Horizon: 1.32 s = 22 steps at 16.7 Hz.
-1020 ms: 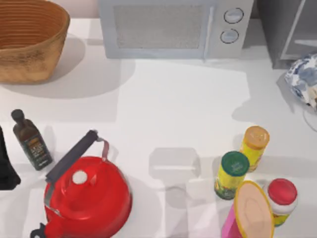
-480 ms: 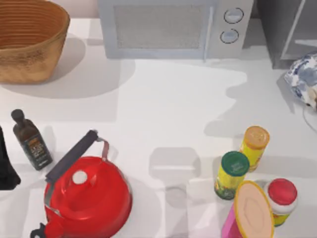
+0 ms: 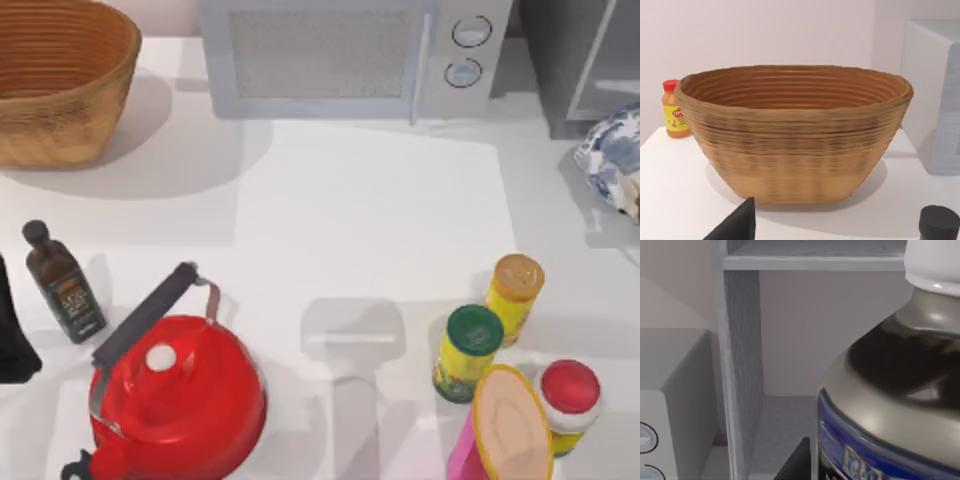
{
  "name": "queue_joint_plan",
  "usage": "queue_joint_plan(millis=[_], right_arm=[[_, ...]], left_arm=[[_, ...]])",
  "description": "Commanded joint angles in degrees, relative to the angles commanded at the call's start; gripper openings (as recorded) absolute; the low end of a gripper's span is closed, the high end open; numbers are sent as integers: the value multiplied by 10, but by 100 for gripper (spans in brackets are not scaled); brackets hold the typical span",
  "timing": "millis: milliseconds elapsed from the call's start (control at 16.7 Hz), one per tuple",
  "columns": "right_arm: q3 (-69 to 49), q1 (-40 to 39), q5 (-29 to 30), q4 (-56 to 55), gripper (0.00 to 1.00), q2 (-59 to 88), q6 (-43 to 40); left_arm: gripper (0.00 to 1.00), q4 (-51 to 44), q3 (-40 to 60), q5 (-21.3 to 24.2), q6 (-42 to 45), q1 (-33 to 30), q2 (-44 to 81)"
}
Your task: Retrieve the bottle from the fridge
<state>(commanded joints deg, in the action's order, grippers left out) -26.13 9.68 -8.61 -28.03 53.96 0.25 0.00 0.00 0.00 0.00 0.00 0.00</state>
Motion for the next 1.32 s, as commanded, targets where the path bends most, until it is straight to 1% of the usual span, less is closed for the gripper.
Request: queue_joint_plan(millis=[360,600,840,1140,1320], right_arm=[[166,-57,51,177,0,-351,2],[238,-86,77,254,0,-494,-1],[261,-97,86,280,0,-540,-3],[260,-95,85,280,0,-537,-1],[235,-117,106,257,0,-502,-2]], left_arm=[[100,0,0,0,0,0,0],[100,0,0,0,0,0,0],[100,0,0,0,0,0,0],[100,0,0,0,0,0,0],[100,0,0,0,0,0,0]])
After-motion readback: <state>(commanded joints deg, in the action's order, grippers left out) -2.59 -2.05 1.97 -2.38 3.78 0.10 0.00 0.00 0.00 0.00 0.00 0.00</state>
